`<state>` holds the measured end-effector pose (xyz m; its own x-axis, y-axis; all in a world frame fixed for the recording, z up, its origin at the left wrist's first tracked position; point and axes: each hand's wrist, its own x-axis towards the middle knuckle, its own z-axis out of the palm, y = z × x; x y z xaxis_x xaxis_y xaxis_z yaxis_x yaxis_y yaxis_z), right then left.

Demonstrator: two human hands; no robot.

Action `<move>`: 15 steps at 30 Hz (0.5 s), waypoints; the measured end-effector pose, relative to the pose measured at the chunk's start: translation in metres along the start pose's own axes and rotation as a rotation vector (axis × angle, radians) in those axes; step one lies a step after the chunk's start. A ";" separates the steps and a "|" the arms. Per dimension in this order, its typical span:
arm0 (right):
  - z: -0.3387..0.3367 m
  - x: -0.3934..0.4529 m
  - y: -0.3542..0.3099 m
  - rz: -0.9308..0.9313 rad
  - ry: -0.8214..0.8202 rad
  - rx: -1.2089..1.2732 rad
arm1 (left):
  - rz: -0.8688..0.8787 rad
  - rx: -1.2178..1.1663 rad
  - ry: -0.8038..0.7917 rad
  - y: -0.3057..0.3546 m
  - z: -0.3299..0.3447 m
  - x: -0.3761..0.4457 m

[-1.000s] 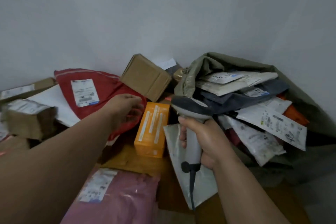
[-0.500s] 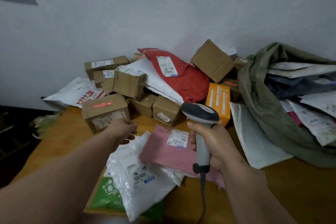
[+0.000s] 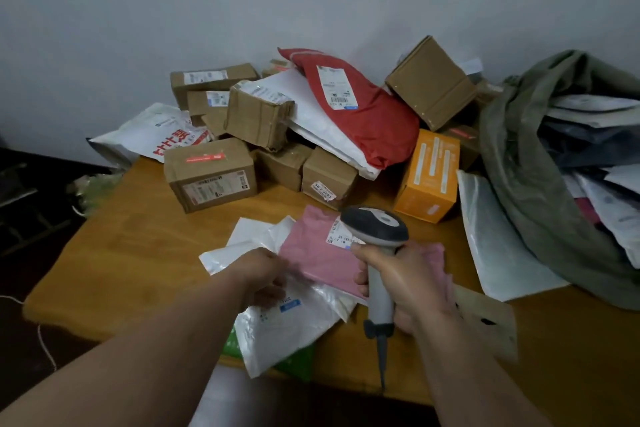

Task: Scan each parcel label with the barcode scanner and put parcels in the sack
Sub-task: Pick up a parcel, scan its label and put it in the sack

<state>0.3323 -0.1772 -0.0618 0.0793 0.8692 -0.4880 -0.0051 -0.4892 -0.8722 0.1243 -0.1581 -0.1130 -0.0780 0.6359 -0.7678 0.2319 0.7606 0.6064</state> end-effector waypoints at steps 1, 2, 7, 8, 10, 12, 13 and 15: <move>-0.004 0.001 0.003 0.007 0.000 -0.001 | -0.025 -0.080 -0.021 0.001 0.010 0.000; -0.008 0.002 0.005 0.010 -0.002 -0.004 | -0.038 -0.173 -0.036 0.003 0.018 0.000; -0.025 0.009 0.009 0.033 -0.066 0.007 | 0.057 -0.569 0.061 0.032 0.041 0.002; -0.027 0.010 0.010 0.027 -0.071 0.003 | 0.098 -0.676 0.064 0.041 0.042 0.000; -0.028 0.014 0.010 -0.013 -0.042 0.006 | 0.203 -0.881 0.034 0.057 0.044 -0.005; -0.028 0.018 0.008 -0.077 0.021 0.036 | 0.297 -0.919 0.044 0.068 0.046 -0.008; -0.028 0.020 0.005 -0.107 0.046 0.057 | 0.341 -0.839 0.081 0.070 0.046 -0.007; -0.029 0.023 -0.001 -0.139 0.082 0.087 | 0.442 -0.483 0.165 0.064 0.048 0.001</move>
<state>0.3631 -0.1586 -0.0712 0.1663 0.9175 -0.3613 -0.0743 -0.3537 -0.9324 0.1857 -0.1155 -0.0848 -0.2315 0.8831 -0.4080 -0.1807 0.3731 0.9100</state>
